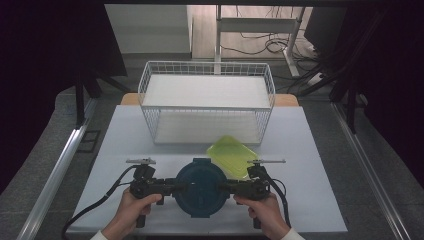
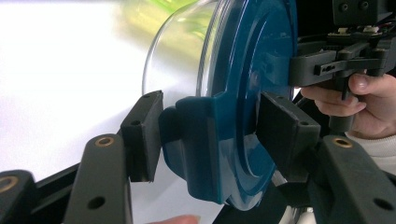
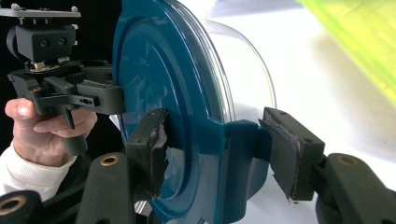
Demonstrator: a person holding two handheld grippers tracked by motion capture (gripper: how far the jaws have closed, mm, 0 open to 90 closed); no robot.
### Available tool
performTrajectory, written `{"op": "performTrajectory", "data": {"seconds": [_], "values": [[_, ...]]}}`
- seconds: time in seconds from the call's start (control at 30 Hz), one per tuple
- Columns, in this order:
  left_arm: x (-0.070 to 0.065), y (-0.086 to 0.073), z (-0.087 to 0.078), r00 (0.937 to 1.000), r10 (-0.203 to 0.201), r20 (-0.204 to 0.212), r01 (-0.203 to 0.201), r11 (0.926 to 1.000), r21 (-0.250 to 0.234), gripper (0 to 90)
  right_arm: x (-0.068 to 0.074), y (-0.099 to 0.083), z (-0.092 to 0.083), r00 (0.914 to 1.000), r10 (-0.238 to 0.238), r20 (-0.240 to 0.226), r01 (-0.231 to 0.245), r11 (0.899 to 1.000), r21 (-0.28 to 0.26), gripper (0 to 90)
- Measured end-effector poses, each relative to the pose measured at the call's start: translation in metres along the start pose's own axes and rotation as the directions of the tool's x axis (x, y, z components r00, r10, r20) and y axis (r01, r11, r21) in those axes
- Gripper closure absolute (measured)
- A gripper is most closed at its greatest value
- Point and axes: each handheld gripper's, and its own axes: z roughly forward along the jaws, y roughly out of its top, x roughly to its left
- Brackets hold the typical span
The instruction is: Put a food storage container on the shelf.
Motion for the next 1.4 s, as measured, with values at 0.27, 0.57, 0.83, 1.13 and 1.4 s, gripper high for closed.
{"op": "performTrajectory", "data": {"seconds": [0.27, 0.57, 0.83, 1.13, 1.4], "values": [[-0.006, 0.022, -0.005, 0.9994, 0.033, 0.0, -0.033, 0.9991, -0.026, 43.6, 0.005, 0.021, -0.009, 0.9996, -0.027, -0.004, 0.027, 0.999, -0.02, 42.0], [-0.016, 0.044, -0.01, 0.9979, 0.065, -0.005, -0.065, 0.9961, -0.059, 43.6, 0.013, 0.044, -0.02, 0.9981, -0.062, 0.0, 0.062, 0.997, -0.042, 41.9], [-0.023, 0.064, -0.014, 0.9959, 0.09, -0.013, -0.09, 0.9926, -0.082, 43.3, 0.019, 0.064, -0.028, 0.9952, -0.098, 0.008, 0.098, 0.993, -0.062, 41.9], [-0.031, 0.086, -0.023, 0.9929, 0.117, -0.018, -0.119, 0.9863, -0.115, 43.5, 0.03, 0.09, -0.037, 0.99, -0.141, 0.012, 0.141, 0.988, -0.069, 41.8], [-0.035, 0.096, -0.028, 0.9912, 0.13, -0.026, -0.132, 0.9825, -0.131, 43.5, 0.036, 0.103, -0.04, 0.9884, -0.151, 0.008, 0.152, 0.985, -0.081, 41.7]]}}
